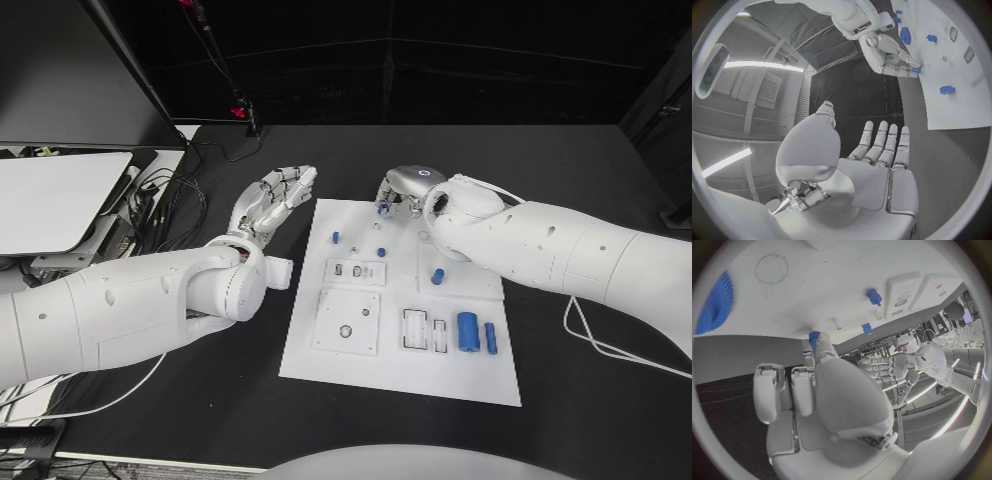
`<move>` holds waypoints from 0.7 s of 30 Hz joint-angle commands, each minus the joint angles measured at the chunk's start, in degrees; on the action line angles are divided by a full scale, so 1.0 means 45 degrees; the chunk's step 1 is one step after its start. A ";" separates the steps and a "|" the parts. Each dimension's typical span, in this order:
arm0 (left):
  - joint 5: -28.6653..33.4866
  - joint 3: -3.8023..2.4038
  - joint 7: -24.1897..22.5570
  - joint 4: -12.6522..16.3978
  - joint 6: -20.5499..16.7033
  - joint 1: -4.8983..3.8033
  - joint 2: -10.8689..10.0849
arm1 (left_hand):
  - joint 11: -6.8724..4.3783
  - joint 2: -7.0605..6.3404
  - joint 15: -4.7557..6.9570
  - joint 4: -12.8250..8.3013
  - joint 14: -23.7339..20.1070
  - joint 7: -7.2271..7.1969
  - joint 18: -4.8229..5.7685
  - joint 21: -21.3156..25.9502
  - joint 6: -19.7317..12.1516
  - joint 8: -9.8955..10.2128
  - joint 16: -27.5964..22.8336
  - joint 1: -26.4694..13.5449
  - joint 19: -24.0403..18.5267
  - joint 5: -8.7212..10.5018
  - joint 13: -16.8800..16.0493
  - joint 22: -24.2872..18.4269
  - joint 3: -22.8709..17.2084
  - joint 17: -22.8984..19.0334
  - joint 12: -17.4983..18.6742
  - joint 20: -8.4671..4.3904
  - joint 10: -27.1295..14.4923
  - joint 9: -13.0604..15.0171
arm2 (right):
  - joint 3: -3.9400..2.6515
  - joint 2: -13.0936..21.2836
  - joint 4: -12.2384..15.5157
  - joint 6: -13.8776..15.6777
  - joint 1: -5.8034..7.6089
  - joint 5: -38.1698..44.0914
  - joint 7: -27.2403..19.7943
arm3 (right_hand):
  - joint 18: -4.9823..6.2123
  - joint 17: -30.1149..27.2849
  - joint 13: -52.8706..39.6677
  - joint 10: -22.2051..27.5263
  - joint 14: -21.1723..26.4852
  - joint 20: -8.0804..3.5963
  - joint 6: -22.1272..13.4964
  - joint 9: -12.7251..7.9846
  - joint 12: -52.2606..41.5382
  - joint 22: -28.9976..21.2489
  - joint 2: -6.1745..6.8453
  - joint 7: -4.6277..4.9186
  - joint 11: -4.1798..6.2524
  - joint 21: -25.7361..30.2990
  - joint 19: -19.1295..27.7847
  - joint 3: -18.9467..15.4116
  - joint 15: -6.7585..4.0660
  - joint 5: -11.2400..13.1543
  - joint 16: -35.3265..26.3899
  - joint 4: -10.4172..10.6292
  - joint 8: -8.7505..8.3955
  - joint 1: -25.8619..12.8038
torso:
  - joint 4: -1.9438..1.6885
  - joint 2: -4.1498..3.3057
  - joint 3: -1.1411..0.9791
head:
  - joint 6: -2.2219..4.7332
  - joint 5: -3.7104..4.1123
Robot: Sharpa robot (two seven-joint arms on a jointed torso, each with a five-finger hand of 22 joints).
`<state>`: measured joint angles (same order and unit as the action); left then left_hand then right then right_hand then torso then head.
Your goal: Assemble the parts on the task board
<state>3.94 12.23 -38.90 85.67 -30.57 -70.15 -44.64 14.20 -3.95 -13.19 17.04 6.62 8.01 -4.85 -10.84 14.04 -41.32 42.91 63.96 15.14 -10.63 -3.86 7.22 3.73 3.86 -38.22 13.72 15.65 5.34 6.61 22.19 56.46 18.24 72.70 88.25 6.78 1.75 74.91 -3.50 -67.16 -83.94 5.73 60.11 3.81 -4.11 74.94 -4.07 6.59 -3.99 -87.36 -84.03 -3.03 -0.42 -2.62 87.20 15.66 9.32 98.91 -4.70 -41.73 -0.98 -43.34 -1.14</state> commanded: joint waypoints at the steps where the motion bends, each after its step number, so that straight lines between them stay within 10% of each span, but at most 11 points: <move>1: -0.0034 -0.0012 -0.4357 0.0006 0.0145 -0.0024 -0.0002 | 0.0122 0.0101 -0.0079 -0.0008 0.0022 0.1990 0.0121 -0.0046 -0.0041 -0.0053 0.0079 -0.0015 -0.0078 -0.0065 0.0019 0.0021 -0.0093 -0.0019 -0.0045 0.0012 -0.0010 -0.0011 | 0.0008 -0.0004 -0.0039 -0.0092 -0.0006 0.0124 -0.0088 | -0.0008 0.0599 0.0029 0.0418 -0.0859 0.0141 -0.0501 -0.0060 0.0167 0.1826 0.0253 -0.0180 -0.0173 0.0071 -0.0342 -0.0093 0.0198 -0.0009 -0.0096 0.0178 -0.0332 -0.0173 | -0.0001 0.0000 0.0002 | -0.0010 -0.0013; 8: -0.0034 -0.0012 -0.4333 -0.0016 0.0125 -0.0024 -0.0015 | 0.0127 0.0131 -0.0088 -0.0009 0.0022 0.1991 0.0123 -0.0054 -0.0040 -0.0059 0.0086 -0.0009 -0.0080 -0.0079 0.0019 0.0025 -0.0105 -0.0020 -0.0054 0.0018 -0.0008 -0.0021 | 0.0008 0.0058 -0.0038 0.0777 -0.0013 -0.0624 -0.0724 | 0.0139 -0.0537 -0.0011 0.1814 -0.0607 0.0479 -0.2586 -0.0056 0.0132 0.1223 0.1225 -0.0606 -0.0583 0.0370 0.0055 -0.0771 0.0519 -0.0016 -0.0451 0.0220 -0.1302 -0.2096 | 0.0017 0.0010 0.0004 | -0.0044 -0.0017; 10: -0.0034 -0.0012 -0.4326 -0.0014 0.0129 -0.0024 -0.0020 | 0.0127 0.0131 -0.0088 -0.0009 0.0022 0.1991 0.0123 -0.0054 -0.0040 -0.0059 0.0086 -0.0009 -0.0080 -0.0079 0.0019 0.0025 -0.0105 -0.0020 -0.0054 0.0018 -0.0008 -0.0021 | 0.0008 0.0104 -0.0063 0.1219 -0.0014 -0.1085 -0.1179 | 0.0167 -0.0720 -0.0043 0.2066 -0.0564 0.0602 -0.3840 -0.0055 0.0067 0.1099 0.1877 -0.0558 -0.0641 0.0445 0.0123 0.0000 0.0570 -0.0022 -0.0522 0.0225 -0.1259 -0.2876 | 0.0015 0.0006 -0.0001 | -0.0044 -0.0010; 14: -0.0034 -0.0012 -0.4319 -0.0020 0.0133 -0.0024 -0.0022 | 0.0127 0.0131 -0.0088 -0.0009 0.0022 0.1991 0.0123 -0.0054 -0.0040 -0.0059 0.0086 -0.0009 -0.0080 -0.0079 0.0019 0.0025 -0.0105 -0.0020 -0.0054 0.0018 -0.0008 -0.0021 | 0.0008 0.0287 -0.0010 0.2339 -0.0014 -0.2271 -0.2083 | 0.0190 -0.0852 -0.0068 0.2058 -0.0543 0.0634 -0.4120 -0.0020 -0.0037 0.1042 0.2686 -0.0070 -0.0698 0.0486 0.0140 0.0820 0.0623 -0.0017 -0.0569 0.0244 -0.1229 -0.3611 | 0.0011 0.0015 0.0002 | -0.0037 -0.0003; 21: -0.0034 -0.0009 -0.4310 -0.0033 0.0137 -0.0022 -0.0058 | 0.0131 0.0150 -0.0093 -0.0009 0.0023 0.1992 0.0125 -0.0058 -0.0040 -0.0061 0.0091 -0.0010 -0.0083 -0.0086 0.0020 0.0027 -0.0111 -0.0020 -0.0058 0.0022 -0.0007 -0.0027 | -0.0087 0.1767 0.1574 0.3851 0.0015 -0.5220 -0.3202 | 0.0253 -0.1094 -0.0108 0.1657 -0.0497 0.0597 -0.2751 0.0165 -0.0273 0.0800 0.2327 0.0841 -0.0622 0.0623 0.0286 0.1267 0.0573 -0.0022 -0.0658 0.0175 -0.0842 -0.3587 | 0.0049 0.0049 0.0030 | 0.0019 0.0040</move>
<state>3.95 12.24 -38.91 85.51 -30.51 -70.16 -44.85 14.41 -3.96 -13.19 16.91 6.62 8.01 -4.85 -10.84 14.04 -41.31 43.13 63.96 15.14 -10.63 -3.86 7.26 3.60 3.86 -38.21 13.72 15.43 5.27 6.44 29.34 62.35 29.59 72.53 74.49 -3.03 1.80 70.33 -3.93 -59.36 -83.94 8.50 47.25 4.51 -5.14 74.92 6.90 10.26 -6.81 -84.84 -83.22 2.35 2.05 -2.67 84.57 16.43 5.32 82.94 -4.59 -41.60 -0.93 -43.31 -1.11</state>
